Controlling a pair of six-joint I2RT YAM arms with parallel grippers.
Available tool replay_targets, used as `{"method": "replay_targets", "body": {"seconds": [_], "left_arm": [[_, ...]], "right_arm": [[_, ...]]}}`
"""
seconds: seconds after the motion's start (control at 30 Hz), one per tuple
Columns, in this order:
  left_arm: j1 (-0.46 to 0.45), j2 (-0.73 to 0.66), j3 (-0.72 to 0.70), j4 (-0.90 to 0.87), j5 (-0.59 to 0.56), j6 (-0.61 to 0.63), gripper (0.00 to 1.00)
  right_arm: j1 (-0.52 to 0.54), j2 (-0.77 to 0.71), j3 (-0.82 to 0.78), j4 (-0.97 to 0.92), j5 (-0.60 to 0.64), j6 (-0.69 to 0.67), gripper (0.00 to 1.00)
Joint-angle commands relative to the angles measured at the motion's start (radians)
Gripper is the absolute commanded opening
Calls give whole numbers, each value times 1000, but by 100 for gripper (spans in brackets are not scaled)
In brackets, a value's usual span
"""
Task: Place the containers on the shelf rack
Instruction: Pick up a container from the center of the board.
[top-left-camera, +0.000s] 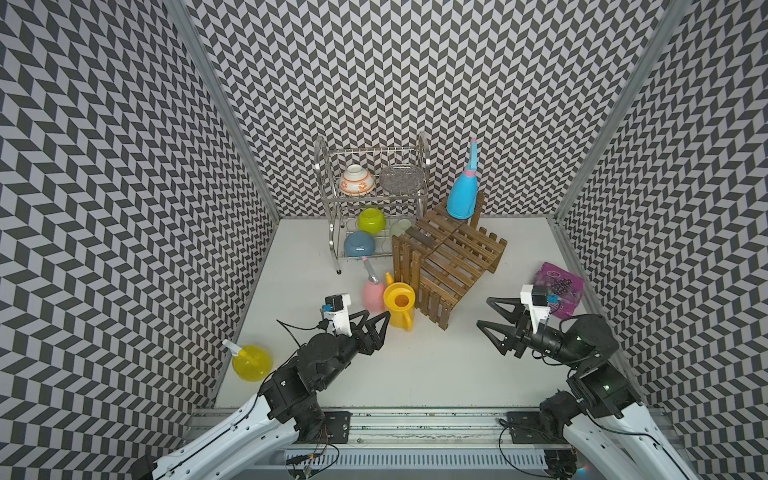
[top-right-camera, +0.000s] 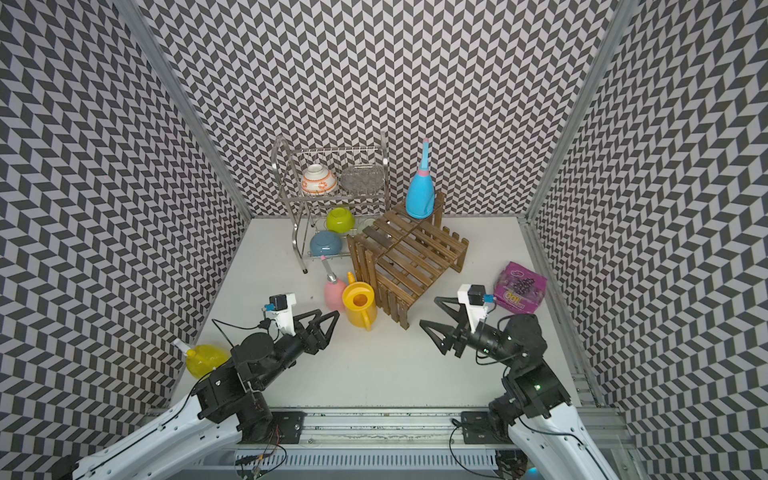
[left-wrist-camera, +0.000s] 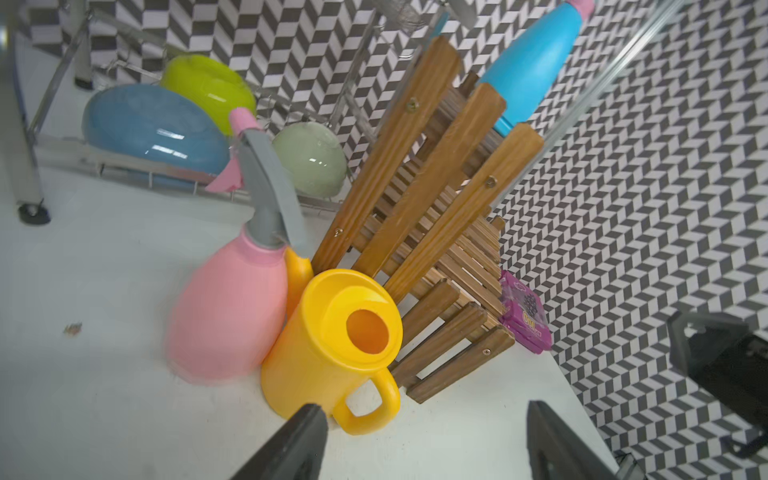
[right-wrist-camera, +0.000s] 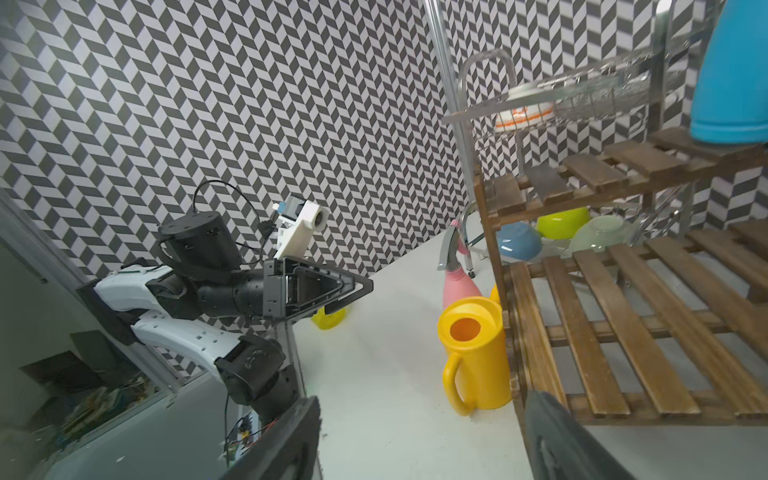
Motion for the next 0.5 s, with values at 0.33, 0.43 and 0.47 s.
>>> {"method": "replay_targets", "body": {"seconds": [0.33, 0.43, 0.47], "left_arm": [[158, 404, 534, -421, -60, -73, 48], [195, 515, 651, -499, -47, -66, 38], [207, 549, 677, -519, -49, -70, 39]], "right_arm": [[110, 142, -109, 133, 108, 68, 80], [112, 105, -115, 129, 115, 80, 82], [112, 100, -115, 121, 115, 77, 82]]}}
